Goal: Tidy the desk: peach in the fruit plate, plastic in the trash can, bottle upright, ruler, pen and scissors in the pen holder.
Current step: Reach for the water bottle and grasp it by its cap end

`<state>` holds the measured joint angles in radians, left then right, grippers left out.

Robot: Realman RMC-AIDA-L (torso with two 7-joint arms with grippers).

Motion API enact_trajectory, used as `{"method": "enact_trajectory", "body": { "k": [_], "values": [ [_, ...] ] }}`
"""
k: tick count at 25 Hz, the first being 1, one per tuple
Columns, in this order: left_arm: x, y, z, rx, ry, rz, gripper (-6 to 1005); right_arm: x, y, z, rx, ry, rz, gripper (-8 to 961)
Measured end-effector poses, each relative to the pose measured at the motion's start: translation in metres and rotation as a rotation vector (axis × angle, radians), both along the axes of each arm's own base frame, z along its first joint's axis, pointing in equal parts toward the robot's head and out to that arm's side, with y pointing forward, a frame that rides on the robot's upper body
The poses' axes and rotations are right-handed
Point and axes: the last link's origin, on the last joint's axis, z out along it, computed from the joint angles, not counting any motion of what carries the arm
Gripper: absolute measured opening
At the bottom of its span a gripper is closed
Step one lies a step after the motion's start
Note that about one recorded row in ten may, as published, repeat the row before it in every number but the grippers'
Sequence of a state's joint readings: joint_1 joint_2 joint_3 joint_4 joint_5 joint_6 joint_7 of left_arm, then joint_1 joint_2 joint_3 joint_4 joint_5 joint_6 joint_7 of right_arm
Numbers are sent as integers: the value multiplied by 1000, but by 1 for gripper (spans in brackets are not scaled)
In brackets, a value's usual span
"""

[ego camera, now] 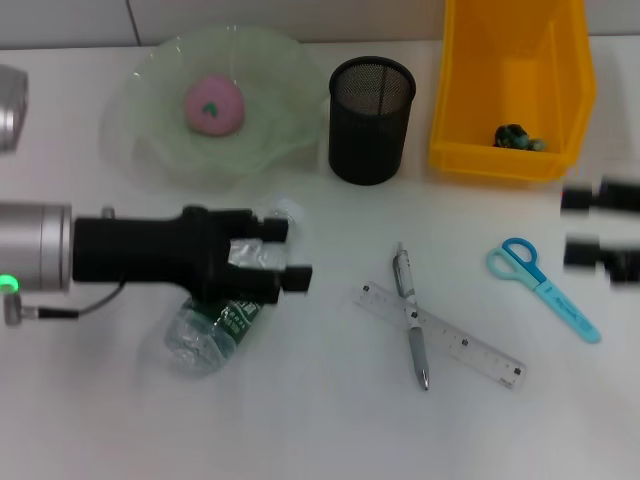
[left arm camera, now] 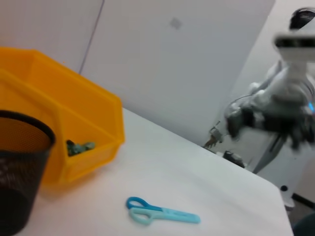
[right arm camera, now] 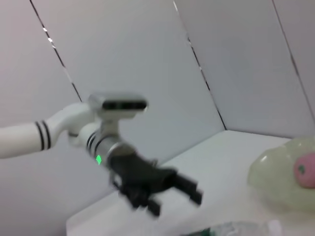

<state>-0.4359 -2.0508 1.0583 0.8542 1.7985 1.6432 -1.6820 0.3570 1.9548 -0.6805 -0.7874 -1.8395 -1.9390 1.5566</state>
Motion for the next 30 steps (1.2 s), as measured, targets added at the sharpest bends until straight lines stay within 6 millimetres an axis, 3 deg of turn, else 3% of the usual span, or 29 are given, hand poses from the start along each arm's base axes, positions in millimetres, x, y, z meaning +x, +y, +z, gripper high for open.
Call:
{"method": "enact_trajectory", "body": {
  "k": [2, 5, 7, 13, 15, 30],
  "values": [
    [17, 14, 8, 4, 97, 38, 778, 20, -23, -20, 19, 32, 6, 796],
    [31, 26, 11, 5, 204, 87, 777, 25, -34, -29, 38, 48, 11, 796],
    [53, 41, 7, 11, 340, 150, 776, 30, -45, -40, 62, 62, 12, 797],
    [78, 59, -5, 17, 509, 212, 774, 34, -48, -49, 82, 56, -13, 797],
    [87, 70, -20, 8, 644, 263, 773, 36, -50, -51, 86, 47, -23, 796],
    [79, 78, -42, 32, 716, 349, 768, 42, -53, -60, 96, 21, -29, 797]
  ]
}}
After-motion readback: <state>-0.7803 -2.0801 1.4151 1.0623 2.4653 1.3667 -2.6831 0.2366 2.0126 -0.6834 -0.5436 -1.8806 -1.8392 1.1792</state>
